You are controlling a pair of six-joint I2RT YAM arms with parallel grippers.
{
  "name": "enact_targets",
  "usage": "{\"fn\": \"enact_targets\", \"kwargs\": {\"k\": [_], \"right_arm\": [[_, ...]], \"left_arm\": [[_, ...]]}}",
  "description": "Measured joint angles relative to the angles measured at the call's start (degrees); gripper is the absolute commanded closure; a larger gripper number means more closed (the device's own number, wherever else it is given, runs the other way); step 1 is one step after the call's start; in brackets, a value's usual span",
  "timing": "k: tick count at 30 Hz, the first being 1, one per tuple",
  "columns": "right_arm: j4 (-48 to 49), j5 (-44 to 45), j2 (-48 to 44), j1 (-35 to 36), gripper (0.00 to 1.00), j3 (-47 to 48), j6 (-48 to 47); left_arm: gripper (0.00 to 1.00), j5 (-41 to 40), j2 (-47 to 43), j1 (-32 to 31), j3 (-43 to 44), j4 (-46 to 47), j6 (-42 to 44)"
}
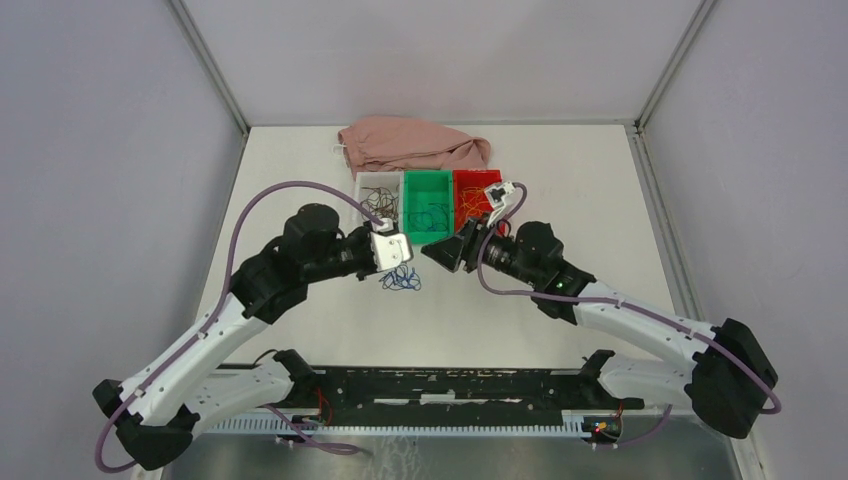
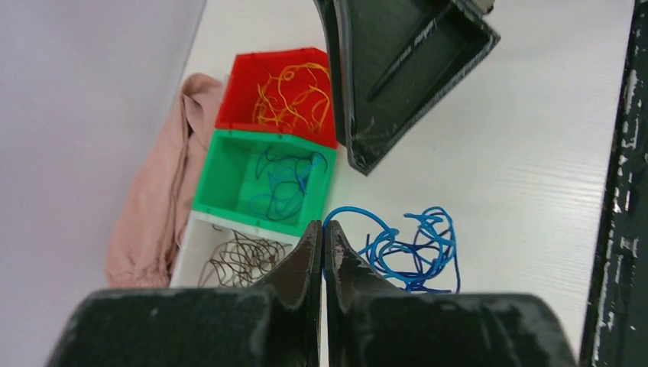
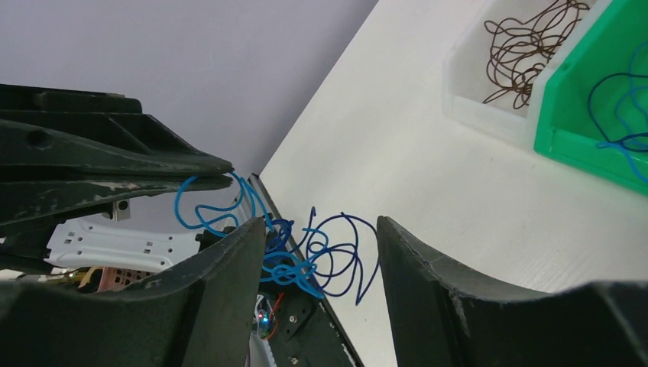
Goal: Untangle the cables
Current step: Untie the cable.
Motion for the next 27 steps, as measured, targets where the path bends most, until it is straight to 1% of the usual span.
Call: {"fn": "enact_targets", "kwargs": {"k": [5,15,27], "right_arm": [[2.5,-2.5,3.0,0.0,0.38,0.5,2.3],[9.3,-5.2,8.2,0.7,0.38,1.7,6.2],[16.7,-7.1,15.6,3.5,0.39,3.6,9.7]], "left_arm": [[0.97,1.2,-0.8,-0.2,-0.7,4.9,1.6],[0.97,2.7,-0.9,-0.5,-2.3,9.0,2.3],[0.97,3.2,-1.2,-1.2,-3.6,14.7,2.3]]}}
